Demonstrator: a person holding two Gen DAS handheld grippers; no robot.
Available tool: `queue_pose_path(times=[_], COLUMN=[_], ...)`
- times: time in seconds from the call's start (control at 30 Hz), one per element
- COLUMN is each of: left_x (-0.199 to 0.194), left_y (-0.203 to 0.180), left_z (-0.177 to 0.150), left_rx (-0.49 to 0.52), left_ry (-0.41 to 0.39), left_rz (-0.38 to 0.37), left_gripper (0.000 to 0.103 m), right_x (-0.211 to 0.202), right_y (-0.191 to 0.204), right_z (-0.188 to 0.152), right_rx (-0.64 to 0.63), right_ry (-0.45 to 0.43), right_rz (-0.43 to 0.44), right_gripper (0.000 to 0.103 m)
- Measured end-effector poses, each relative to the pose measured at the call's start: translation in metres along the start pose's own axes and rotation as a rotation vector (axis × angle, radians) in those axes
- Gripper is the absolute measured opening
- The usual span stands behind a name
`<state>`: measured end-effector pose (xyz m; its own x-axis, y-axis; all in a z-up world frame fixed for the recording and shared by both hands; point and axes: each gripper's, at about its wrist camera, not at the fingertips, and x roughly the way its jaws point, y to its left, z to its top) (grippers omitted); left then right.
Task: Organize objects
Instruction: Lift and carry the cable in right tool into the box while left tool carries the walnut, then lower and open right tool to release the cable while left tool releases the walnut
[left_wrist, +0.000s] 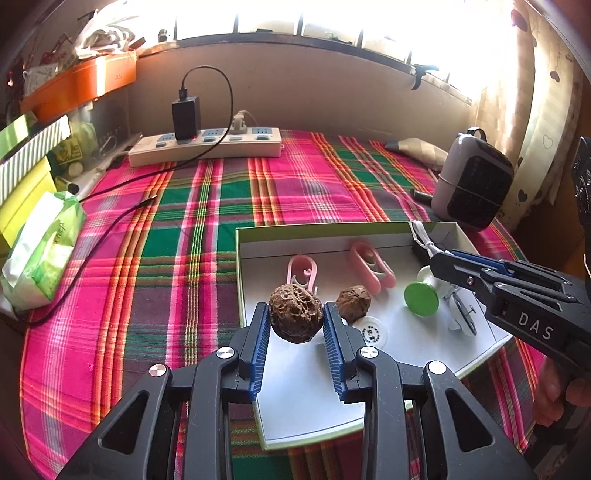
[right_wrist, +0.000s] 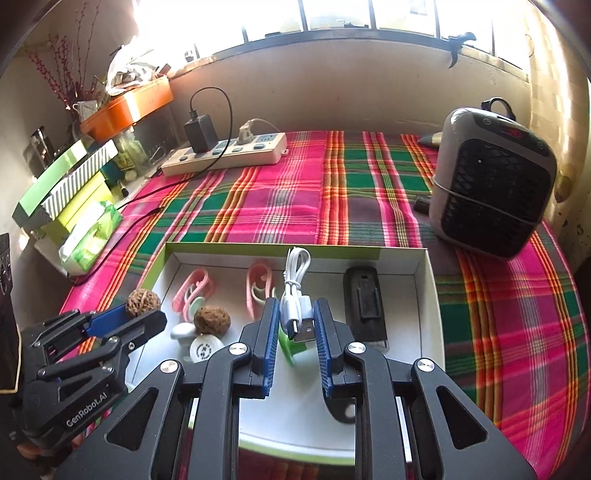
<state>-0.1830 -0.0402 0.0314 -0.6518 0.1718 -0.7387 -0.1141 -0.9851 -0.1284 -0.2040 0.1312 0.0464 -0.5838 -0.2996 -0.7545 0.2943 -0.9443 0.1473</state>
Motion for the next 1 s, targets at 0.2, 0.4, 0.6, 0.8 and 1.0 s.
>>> queue_pose_path(times=[0.2,0.4,0.6,0.8,1.0], left_x=[0.006,0.010,0.014,0.017,0.019], left_y=[0.000,-0.004,-0.008,-0.011,-0.010], left_z=[0.002,0.004,0.004,0.005,0.006], left_rx=[0.006,0.020,0.036,0.049,0.050], left_ry=[0.003,0.008,0.015,0.020,0.021], left_rz=[0.002,-0.002,-0.003,0.007,0.014], left_gripper=[0.027,0.027,0.027,0.027,0.027], right_x=[0.012,0.019,0.025,0.032,0.036], right_y=[0.000,0.000,0.008,0.009,0.010], right_z=[0.005,0.011,0.011,0.011,0.010], right_rx=[-0.013,-0.028,-0.065,-0.059,-0.069], right_ry=[0.023,0.035,0.053,0.072,0.091], right_rz=[-0.009,-0.009,-0.003,-0.019,-0.021], right_gripper=[0.020,0.020,0.020,0.020,0.020])
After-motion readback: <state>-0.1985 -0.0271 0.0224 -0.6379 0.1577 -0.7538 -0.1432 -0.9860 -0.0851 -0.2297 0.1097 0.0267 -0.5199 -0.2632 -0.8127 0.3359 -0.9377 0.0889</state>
